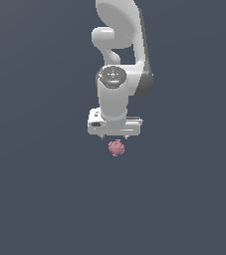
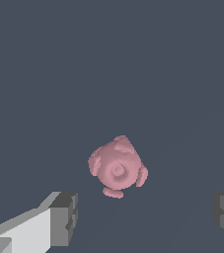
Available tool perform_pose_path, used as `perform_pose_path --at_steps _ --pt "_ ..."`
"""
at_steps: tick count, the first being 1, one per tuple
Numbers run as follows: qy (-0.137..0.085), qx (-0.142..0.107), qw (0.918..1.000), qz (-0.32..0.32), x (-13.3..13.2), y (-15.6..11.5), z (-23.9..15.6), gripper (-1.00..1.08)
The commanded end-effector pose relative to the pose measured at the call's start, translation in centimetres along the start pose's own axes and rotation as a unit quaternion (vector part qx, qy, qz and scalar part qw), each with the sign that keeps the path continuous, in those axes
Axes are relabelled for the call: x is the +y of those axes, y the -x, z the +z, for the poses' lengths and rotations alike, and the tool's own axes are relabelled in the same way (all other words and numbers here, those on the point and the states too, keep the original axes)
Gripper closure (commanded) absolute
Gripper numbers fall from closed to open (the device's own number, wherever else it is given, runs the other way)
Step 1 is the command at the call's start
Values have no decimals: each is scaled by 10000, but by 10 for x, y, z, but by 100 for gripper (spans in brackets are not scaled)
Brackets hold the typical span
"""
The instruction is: Pick up the object and move it to a goal position.
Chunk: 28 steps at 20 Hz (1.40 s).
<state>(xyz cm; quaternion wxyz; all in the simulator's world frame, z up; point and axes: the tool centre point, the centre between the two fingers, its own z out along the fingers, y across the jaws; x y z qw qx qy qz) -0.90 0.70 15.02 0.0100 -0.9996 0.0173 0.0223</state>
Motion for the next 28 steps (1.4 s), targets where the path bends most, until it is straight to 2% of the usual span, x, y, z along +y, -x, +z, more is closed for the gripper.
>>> perform_pose_path --at_steps 1,11,19,28 --pt "0 0 10000 0 0 0 0 -92" --pt "-9 -85 9999 -82 11 2 -1 -92" --pt "-3 -77 9999 -143 11 2 0 -92" --pt "44 -13 9971 -754 7 3 15 -92"
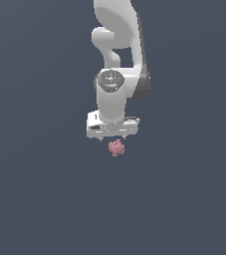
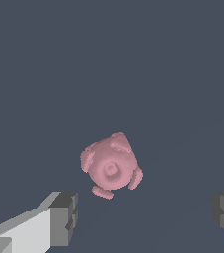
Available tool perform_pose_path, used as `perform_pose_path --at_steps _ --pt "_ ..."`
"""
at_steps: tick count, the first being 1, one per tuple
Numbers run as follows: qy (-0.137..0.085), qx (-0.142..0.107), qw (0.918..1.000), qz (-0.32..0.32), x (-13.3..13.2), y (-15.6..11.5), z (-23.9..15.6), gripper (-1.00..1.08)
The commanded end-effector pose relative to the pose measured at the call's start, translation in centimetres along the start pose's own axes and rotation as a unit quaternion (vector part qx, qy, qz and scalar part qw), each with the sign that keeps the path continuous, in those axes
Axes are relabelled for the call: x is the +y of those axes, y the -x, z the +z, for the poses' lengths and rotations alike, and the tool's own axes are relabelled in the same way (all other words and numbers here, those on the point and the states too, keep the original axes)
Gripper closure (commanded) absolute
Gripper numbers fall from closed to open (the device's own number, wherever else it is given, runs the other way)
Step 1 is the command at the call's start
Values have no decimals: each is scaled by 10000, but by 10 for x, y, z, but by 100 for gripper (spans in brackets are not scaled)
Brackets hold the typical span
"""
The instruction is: Pick up the object and move it to a goal position.
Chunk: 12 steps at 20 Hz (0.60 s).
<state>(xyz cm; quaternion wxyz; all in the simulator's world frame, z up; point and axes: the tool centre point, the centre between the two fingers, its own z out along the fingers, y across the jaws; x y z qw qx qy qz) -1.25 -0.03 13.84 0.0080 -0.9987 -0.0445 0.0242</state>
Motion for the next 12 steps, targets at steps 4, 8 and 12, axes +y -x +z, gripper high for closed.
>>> perform_pose_path --at_steps 4,8,12 --pt "49 61 9980 -620 -5 1 15 -92" --pt "87 116 9929 -1179 -10 2 28 -92" --pt "113 161 9866 -1617 -15 3 38 -92"
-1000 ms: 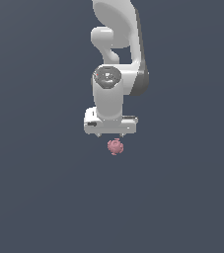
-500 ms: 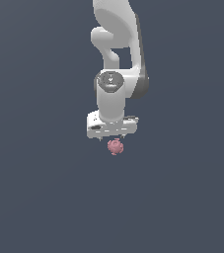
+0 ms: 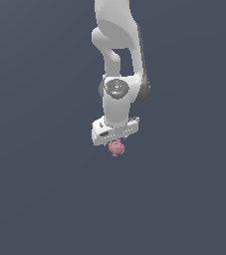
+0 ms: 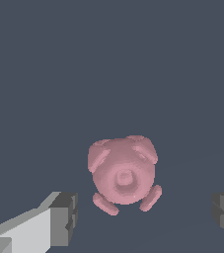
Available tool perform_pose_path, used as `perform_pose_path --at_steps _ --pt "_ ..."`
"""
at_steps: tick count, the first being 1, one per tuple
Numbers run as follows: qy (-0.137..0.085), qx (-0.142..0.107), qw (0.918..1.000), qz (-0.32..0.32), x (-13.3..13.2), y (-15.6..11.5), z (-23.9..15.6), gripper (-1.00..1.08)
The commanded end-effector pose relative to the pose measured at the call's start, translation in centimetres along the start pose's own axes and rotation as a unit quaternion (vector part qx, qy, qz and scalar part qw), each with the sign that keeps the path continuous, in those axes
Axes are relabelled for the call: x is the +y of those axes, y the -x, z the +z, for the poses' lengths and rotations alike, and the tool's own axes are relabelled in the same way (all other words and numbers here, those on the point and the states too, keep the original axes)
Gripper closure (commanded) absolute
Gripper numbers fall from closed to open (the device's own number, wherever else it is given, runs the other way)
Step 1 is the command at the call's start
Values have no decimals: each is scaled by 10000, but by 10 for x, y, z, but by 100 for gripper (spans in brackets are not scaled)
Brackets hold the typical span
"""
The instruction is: Pick up the object and move it to a goal position.
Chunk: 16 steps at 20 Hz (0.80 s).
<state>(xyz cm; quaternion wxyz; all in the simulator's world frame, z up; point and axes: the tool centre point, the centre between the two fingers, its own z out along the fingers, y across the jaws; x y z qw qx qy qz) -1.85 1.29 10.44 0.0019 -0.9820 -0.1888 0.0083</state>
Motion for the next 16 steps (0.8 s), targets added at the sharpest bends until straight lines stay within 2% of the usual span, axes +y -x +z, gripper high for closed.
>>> perform_pose_path --at_steps 1,8,16 --pt "17 30 9997 -261 -3 0 5 -92" --pt "37 71 9979 -650 -8 0 14 -92" --pt "37 71 9978 -665 -8 0 20 -92"
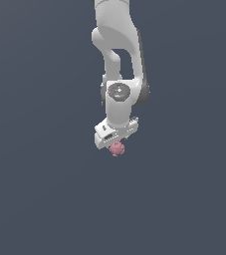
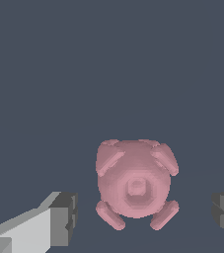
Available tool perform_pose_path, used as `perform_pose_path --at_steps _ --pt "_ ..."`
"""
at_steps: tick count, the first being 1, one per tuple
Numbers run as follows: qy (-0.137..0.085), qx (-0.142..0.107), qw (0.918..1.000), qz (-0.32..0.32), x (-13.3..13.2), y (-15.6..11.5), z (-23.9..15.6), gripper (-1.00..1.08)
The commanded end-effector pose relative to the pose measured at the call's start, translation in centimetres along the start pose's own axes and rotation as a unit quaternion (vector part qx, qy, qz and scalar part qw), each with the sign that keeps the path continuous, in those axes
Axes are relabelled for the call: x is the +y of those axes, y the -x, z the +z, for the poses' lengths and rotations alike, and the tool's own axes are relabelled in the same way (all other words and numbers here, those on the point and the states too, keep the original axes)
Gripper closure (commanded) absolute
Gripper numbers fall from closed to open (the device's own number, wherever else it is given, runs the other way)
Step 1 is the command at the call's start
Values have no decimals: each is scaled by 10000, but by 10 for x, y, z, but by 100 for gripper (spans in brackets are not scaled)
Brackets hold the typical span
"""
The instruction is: Pick up the object and move it to a goal position.
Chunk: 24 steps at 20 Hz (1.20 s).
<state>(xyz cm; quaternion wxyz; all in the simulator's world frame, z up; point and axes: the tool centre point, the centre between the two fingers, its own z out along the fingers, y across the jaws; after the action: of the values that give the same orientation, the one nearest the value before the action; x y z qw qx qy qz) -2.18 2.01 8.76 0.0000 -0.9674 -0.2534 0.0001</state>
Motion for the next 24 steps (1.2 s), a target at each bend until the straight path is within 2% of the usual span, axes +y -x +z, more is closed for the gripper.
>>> perform_pose_path --at_steps 1,9,14,15,24 --pt "-2 -3 10000 -3 0 0 6 -92" --pt "-1 0 10000 -23 -1 1 41 -92" --pt "0 1 10000 -26 0 0 48 -92" --pt "0 1 10000 -26 0 0 48 108" --pt "0 1 10000 -26 0 0 48 108"
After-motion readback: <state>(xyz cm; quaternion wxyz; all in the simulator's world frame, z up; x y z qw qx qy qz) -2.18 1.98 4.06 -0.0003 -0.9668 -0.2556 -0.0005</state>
